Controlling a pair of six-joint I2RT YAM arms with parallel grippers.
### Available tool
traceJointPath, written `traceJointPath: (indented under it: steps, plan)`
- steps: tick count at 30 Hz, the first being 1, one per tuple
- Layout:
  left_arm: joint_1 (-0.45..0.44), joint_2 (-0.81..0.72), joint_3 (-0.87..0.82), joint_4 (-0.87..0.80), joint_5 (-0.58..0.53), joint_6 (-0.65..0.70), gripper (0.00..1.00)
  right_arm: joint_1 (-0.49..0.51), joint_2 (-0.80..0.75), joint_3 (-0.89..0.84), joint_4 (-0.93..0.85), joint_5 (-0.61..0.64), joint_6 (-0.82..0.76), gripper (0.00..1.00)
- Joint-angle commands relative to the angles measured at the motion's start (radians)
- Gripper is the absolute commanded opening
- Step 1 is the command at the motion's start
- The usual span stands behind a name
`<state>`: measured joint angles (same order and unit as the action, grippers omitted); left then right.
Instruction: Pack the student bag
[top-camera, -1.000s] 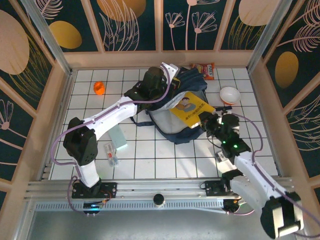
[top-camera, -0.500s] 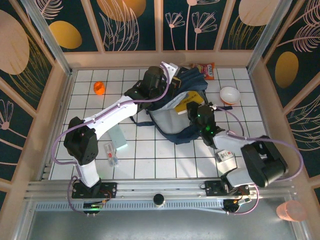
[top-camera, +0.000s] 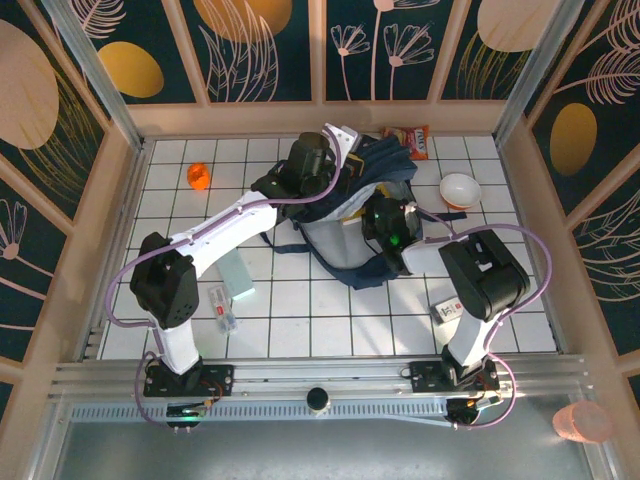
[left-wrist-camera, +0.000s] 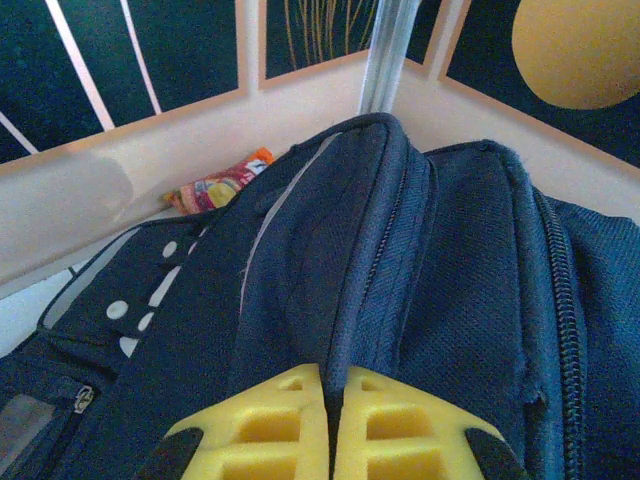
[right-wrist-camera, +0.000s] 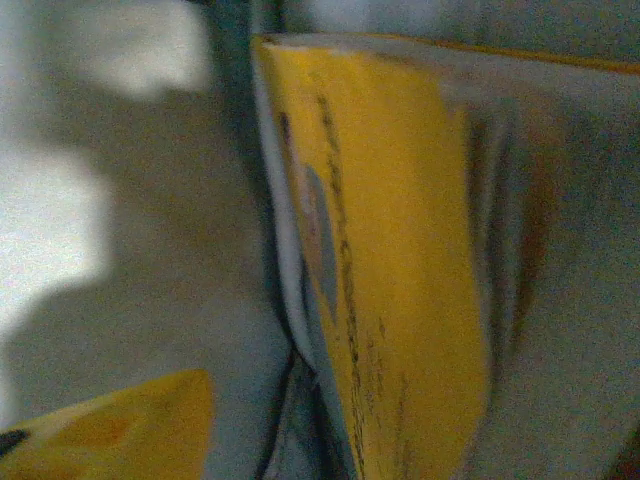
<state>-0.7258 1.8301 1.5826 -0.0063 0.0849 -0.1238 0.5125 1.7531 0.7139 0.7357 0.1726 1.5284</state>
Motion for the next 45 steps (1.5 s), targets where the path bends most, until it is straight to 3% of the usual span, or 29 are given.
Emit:
traceJointPath:
  steps: [1,10,16,19,20,23,26,31,33,38,45]
  plan:
    - [0.004,-0.01,0.058,0.087,-0.045,0.017,0.0,0.006,-0.078,-0.028,-0.098,-0.041,0.019,0.71]
    - [0.026,0.002,0.042,0.084,-0.077,0.026,0.0,0.002,-0.426,-0.142,-0.377,-0.073,-0.114,0.79]
    - [0.034,-0.002,0.027,0.08,-0.033,0.033,0.0,0.004,-0.695,-0.04,-0.776,-0.088,-0.435,0.8]
    - [0.034,-0.006,0.006,0.082,0.023,0.025,0.0,0.0,-0.819,0.003,-0.875,-0.08,-0.642,0.79]
    - [0.034,-0.006,0.005,0.074,0.042,0.013,0.08,-0.002,-0.853,0.013,-0.887,-0.088,-0.704,0.79]
    - [0.038,-0.021,0.002,0.023,0.082,-0.012,0.52,-0.015,-0.936,0.073,-0.968,-0.086,-0.866,0.78]
    - [0.08,-0.068,-0.053,0.009,0.122,-0.083,0.67,-0.018,-0.979,0.137,-1.034,-0.075,-1.025,0.79]
    - [0.209,-0.204,-0.244,0.031,0.123,-0.209,0.7,-0.002,-0.868,0.258,-1.142,-0.228,-1.355,0.8]
    - [0.253,-0.247,-0.313,0.022,0.093,-0.233,0.72,0.029,-0.774,0.305,-1.217,-0.207,-1.489,0.8]
    - [0.359,-0.332,-0.487,0.037,0.091,-0.348,0.73,0.223,-0.537,0.304,-1.312,-0.047,-1.835,0.81]
    - [0.412,-0.399,-0.653,0.117,0.101,-0.436,0.72,0.319,-0.313,0.233,-1.192,-0.02,-1.994,0.82]
